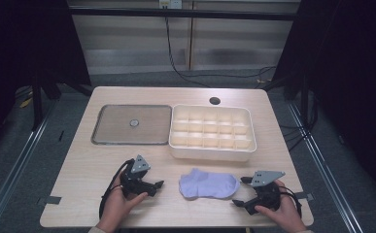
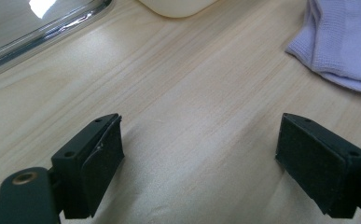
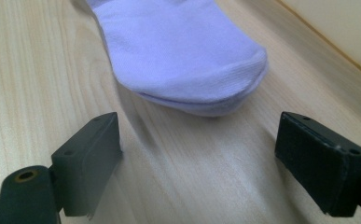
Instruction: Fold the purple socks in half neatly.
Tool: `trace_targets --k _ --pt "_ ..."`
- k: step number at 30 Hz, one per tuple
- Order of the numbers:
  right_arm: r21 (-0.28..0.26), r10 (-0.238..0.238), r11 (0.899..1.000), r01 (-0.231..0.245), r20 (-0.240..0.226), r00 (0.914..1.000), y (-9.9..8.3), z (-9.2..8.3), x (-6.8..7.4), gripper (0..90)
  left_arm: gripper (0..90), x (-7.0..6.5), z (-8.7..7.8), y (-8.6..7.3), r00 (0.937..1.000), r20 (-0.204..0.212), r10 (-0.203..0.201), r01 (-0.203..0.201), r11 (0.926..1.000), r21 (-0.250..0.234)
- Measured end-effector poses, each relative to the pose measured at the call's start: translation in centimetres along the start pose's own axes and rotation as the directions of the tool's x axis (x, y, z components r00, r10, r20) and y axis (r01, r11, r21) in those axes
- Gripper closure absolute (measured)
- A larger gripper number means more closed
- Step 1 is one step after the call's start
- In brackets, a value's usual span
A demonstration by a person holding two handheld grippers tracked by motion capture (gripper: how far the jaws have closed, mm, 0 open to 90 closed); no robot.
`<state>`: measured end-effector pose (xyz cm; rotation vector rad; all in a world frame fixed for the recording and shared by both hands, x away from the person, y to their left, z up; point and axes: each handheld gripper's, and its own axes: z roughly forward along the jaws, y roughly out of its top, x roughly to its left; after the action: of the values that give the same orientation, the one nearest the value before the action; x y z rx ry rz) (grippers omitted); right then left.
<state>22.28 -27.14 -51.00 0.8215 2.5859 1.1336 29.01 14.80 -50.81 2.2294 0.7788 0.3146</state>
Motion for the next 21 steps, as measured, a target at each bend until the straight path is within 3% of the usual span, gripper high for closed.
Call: trace_targets --k 18,21 --pt "0.000 0.011 1.000 -0.011 0.011 0.9999 -0.02 -0.04 -0.14 13.8 14.8 -0.01 -0.05 -0.03 1.0000 0.000 -0.004 0.004 1.0000 -0.002" --pt "0.024 0.014 1.000 -0.014 0.021 0.9997 0.20 -0.17 -0.12 15.0 14.9 -0.12 -0.10 -0.08 0.9999 -0.005 -0.010 0.010 0.9999 -0.003"
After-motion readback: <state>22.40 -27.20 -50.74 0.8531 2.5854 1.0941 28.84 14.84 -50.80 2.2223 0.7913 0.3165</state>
